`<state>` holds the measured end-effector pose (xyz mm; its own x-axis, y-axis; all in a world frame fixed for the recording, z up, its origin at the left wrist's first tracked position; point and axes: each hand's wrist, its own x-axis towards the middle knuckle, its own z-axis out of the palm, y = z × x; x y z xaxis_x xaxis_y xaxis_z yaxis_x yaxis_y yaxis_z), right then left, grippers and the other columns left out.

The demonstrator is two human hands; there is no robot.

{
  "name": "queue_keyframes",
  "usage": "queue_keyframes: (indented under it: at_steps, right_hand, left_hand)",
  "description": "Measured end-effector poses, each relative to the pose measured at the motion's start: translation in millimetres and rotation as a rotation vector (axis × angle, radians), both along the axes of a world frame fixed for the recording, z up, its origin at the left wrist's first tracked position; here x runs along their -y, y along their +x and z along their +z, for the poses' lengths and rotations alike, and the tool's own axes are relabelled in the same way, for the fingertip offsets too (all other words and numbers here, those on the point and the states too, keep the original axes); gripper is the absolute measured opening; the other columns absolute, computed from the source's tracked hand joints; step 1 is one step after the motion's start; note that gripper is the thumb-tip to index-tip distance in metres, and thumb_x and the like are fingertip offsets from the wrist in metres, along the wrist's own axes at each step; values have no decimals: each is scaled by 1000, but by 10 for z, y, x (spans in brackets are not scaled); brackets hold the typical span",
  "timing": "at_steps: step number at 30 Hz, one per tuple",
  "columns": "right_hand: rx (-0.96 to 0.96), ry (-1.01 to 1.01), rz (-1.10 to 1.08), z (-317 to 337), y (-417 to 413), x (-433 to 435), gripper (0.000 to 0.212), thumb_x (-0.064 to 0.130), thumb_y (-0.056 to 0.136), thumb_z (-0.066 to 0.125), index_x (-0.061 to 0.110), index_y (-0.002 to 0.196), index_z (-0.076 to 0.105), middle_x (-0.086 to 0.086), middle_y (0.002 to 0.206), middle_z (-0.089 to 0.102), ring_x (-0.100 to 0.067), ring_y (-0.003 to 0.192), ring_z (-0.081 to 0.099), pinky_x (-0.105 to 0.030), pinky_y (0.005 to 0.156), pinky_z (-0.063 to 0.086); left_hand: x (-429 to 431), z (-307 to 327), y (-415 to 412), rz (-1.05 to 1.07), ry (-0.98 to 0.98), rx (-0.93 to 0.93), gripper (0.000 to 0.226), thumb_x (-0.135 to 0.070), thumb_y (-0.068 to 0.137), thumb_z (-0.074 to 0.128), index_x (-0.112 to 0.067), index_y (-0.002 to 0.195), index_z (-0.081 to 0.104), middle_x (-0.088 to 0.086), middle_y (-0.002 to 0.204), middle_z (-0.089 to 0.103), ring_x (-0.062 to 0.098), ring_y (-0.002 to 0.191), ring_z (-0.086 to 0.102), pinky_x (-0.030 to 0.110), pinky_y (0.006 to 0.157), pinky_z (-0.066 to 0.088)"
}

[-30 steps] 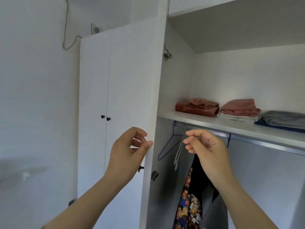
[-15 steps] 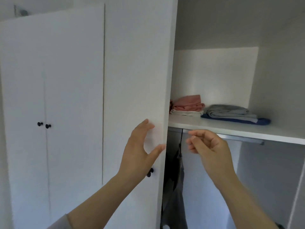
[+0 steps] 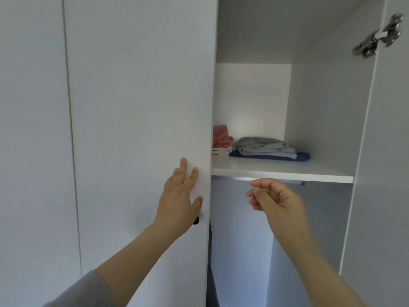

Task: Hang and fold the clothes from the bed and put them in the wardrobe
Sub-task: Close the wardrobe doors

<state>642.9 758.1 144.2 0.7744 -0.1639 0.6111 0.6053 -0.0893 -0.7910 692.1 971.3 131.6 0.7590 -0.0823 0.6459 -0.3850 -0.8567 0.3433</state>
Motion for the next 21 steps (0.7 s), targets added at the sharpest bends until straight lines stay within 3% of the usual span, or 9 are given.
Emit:
queue_keyframes:
  at_steps: [5, 11, 18, 21]
  right_hand:
    - [-12, 3, -28, -5, 78, -29, 26, -3, 91, 55, 18, 90, 71, -3, 78, 73, -9, 68, 67, -17, 66, 54]
    - [-25, 8, -57, -16, 118, -30, 26, -2, 91, 55, 18, 91, 71, -2, 78, 73, -10, 68, 67, -18, 66, 54]
    - [-39, -20, -88, -55, 81, -54, 26, -1, 92, 55, 19, 92, 71, 0, 79, 74, -10, 69, 68, -16, 65, 52]
    - [-40, -24, -109, -49, 22, -75, 26, -1, 92, 55, 19, 91, 71, 1, 78, 74, -9, 68, 67, -16, 64, 52]
  left_hand:
    - [53, 44, 264, 88, 73, -100, 73, -39, 96, 50, -34, 154, 6, -12, 157, -27, 27, 148, -15, 42, 122, 10]
    - [110, 72, 483, 113, 118, -161, 76, -40, 96, 51, -32, 155, 4, -9, 156, -31, 30, 147, -20, 48, 120, 16]
    - [48, 45, 492, 74, 116, -141, 76, -40, 94, 53, -31, 155, 7, -10, 157, -30, 30, 147, -19, 45, 119, 19]
    - [28, 93, 426, 5, 47, -109, 68, -38, 96, 52, -26, 153, 19, -6, 162, -15, 28, 149, -7, 39, 120, 13]
